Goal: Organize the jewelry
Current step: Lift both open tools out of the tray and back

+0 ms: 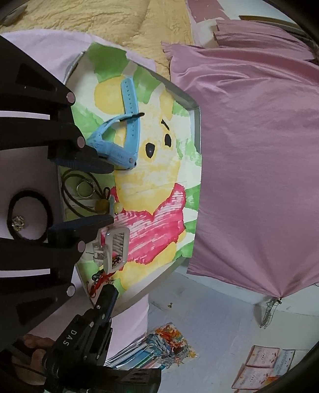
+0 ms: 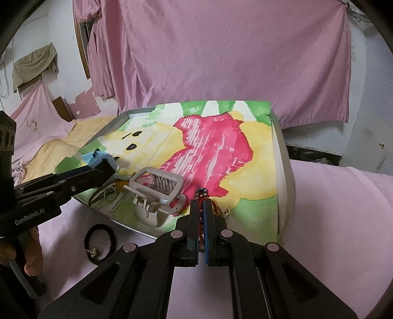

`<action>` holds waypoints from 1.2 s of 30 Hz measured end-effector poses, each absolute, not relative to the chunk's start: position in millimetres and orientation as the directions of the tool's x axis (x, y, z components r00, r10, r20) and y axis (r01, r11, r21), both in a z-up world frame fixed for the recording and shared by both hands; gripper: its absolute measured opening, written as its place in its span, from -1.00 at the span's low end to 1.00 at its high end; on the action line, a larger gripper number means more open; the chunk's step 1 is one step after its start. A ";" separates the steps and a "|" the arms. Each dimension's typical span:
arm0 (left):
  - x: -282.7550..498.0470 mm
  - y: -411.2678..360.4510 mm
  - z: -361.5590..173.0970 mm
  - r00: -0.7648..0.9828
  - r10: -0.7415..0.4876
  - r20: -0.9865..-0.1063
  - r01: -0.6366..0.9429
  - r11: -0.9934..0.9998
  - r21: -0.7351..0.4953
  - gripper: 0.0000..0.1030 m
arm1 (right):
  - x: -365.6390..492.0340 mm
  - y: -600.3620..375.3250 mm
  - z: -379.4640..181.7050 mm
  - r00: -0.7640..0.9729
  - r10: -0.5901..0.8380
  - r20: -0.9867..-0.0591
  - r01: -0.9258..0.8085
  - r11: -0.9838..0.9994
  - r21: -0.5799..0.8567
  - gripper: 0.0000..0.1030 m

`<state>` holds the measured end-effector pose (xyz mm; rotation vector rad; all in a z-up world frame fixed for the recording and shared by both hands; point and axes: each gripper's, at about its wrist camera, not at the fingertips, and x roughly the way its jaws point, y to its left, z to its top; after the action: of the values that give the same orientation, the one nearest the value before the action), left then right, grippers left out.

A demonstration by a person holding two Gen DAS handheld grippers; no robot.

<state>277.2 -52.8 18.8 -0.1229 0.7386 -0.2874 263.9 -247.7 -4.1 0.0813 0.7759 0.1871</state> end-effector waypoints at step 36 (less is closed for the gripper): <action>144.1 -9.7 42.3 0.896 -0.216 -0.387 0.157 0.971 -0.180 0.99 | 122.7 -248.4 27.8 0.902 0.158 -0.402 -0.097 0.981 0.170 0.77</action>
<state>144.1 -9.7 42.3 -0.1456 0.4168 -0.1940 122.7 -248.4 27.8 0.1477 0.4268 0.1323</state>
